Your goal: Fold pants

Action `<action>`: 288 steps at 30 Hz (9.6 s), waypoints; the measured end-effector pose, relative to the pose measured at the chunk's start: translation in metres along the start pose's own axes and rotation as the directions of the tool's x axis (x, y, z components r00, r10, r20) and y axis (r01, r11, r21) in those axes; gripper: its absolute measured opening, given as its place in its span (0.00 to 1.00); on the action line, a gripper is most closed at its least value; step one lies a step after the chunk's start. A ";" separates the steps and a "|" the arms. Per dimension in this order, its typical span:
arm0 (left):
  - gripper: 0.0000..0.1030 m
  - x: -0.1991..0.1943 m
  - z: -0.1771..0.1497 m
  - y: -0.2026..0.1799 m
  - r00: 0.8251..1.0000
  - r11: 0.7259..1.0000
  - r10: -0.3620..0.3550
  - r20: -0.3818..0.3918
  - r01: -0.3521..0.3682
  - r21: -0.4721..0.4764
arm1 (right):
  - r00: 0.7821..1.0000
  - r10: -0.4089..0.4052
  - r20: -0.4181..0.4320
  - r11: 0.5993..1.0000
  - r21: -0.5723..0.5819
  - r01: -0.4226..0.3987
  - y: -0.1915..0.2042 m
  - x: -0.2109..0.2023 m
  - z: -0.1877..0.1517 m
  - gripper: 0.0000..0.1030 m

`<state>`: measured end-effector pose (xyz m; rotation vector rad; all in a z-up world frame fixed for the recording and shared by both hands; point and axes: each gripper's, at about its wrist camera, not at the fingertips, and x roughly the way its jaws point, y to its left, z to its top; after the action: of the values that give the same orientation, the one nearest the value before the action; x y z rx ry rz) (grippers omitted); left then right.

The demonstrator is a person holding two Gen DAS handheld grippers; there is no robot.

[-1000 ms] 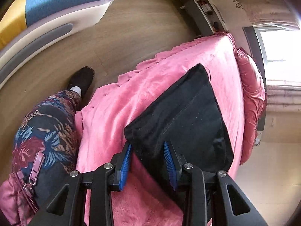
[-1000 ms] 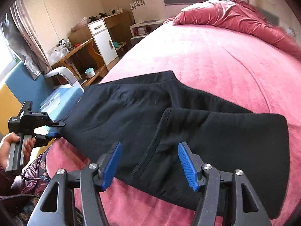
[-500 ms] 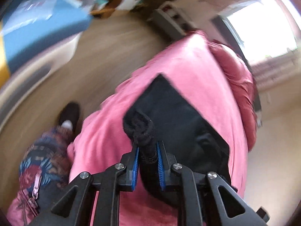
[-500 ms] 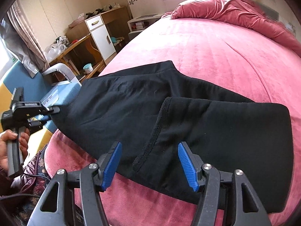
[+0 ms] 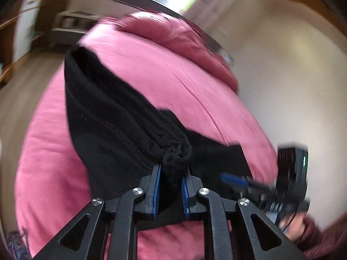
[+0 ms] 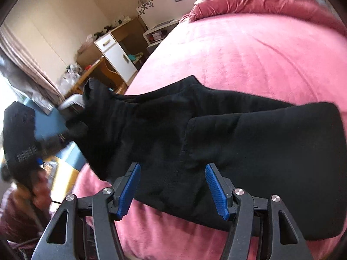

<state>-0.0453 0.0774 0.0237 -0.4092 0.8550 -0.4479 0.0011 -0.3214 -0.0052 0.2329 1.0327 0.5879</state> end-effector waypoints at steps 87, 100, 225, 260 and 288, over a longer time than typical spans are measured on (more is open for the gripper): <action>0.30 0.116 -0.013 -0.085 0.966 0.972 -0.056 -0.252 0.111 0.208 | 0.982 -0.134 0.133 0.914 0.399 0.071 -0.182 -0.130 -0.024 0.45; 0.30 0.105 -0.005 -0.073 0.982 0.977 0.002 -0.190 0.039 0.212 | 0.967 -0.250 -0.045 0.939 0.234 0.253 -0.126 -0.102 -0.055 0.08; 0.37 0.110 -0.001 -0.082 0.986 0.964 0.166 -0.030 -0.156 0.214 | 0.970 -0.238 -0.052 0.970 0.038 0.240 -0.137 -0.101 0.048 0.31; 0.64 0.127 0.016 -0.035 0.985 0.997 0.065 -0.159 -0.058 0.051 | 0.976 -0.206 0.073 0.903 0.399 0.161 -0.200 -0.146 -0.045 0.72; 0.65 0.216 0.028 -0.015 0.939 0.986 -0.162 -0.303 0.141 -0.088 | 0.989 0.146 -0.024 0.899 0.420 -0.122 -0.251 -0.019 -0.018 0.75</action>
<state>0.0978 -0.0449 -0.0859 -0.4744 1.1491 -0.6394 0.0655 -0.5403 -0.1129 0.6742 1.1976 0.4931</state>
